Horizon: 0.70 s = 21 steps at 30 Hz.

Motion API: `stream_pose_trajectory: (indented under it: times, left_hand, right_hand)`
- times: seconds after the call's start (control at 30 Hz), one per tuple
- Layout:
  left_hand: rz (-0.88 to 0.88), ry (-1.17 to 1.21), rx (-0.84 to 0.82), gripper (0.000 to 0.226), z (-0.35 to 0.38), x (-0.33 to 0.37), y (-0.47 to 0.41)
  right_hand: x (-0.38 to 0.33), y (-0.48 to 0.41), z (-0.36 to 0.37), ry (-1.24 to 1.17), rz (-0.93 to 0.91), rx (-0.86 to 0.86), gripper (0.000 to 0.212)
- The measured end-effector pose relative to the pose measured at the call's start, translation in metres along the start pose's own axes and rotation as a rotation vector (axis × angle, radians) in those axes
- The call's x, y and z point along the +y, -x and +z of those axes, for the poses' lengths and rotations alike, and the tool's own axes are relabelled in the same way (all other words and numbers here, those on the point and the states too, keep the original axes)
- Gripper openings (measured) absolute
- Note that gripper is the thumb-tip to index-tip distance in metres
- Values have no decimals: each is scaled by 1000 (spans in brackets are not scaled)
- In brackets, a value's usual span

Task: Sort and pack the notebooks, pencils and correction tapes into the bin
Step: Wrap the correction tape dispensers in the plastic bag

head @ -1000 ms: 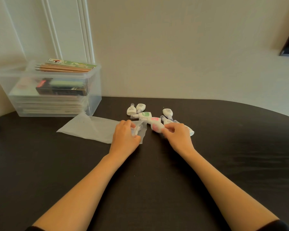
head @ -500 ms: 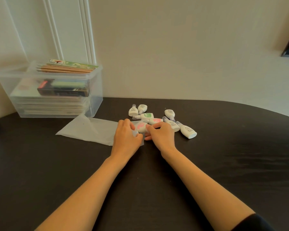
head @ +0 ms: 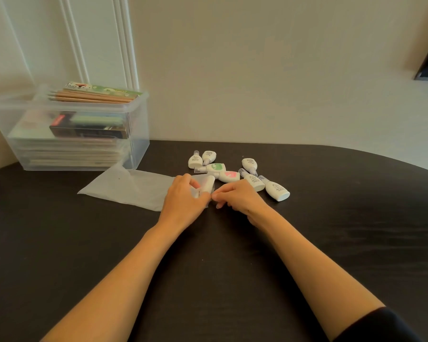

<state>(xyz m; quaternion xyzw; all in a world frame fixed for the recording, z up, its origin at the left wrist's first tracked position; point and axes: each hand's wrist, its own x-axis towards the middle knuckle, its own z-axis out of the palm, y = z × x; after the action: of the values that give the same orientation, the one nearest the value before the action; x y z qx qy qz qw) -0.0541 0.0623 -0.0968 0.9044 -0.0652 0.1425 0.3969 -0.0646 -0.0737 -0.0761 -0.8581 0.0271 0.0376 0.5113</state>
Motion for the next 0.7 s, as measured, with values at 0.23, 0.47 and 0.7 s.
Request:
stream_pose_trajectory:
  times: [0.23, 0.47, 0.7]
  left_hand:
    - [25, -90, -79, 23, -2, -2, 0]
    - [31, -86, -130, 28, -10, -6, -1]
    - [56, -32, -168, 30, -16, -6, -1]
  right_hand:
    - [3, -7, -11, -51, 47, 40, 17]
    - [9, -24, 3, 106, -94, 172, 36]
    - [8, -39, 4, 138, -86, 131, 25]
